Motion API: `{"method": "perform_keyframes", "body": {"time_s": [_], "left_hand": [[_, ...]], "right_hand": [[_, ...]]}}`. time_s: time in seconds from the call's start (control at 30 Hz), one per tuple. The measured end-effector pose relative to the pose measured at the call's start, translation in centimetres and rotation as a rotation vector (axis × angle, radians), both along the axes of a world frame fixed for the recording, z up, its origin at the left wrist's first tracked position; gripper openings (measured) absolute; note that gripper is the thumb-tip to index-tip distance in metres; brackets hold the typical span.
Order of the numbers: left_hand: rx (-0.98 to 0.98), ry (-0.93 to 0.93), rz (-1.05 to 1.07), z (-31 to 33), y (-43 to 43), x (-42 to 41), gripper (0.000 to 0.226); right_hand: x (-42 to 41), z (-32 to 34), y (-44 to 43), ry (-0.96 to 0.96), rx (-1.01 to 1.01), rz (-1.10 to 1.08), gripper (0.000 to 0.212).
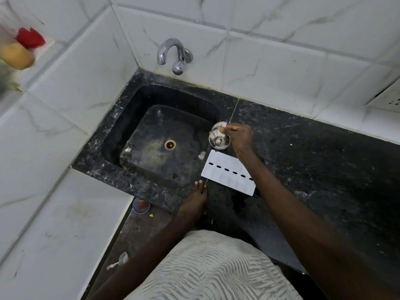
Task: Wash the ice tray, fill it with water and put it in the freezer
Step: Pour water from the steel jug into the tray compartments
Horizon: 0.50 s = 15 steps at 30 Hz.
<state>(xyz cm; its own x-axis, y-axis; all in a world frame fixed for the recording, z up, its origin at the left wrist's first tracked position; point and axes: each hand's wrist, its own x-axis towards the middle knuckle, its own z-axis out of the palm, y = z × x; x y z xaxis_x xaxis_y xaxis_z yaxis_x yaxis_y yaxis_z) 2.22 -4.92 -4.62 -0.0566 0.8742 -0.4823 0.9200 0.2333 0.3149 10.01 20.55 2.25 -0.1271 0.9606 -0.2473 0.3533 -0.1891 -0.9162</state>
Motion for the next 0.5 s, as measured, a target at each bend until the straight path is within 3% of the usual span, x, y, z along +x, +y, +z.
{"method": "perform_keyframes", "body": {"time_s": [0.5], "left_hand": [[-0.015, 0.013, -0.027, 0.1, 0.0, 0.0, 0.1]], "right_hand": [[0.0, 1.0, 0.1, 0.043, -0.016, -0.017, 0.026]]}}
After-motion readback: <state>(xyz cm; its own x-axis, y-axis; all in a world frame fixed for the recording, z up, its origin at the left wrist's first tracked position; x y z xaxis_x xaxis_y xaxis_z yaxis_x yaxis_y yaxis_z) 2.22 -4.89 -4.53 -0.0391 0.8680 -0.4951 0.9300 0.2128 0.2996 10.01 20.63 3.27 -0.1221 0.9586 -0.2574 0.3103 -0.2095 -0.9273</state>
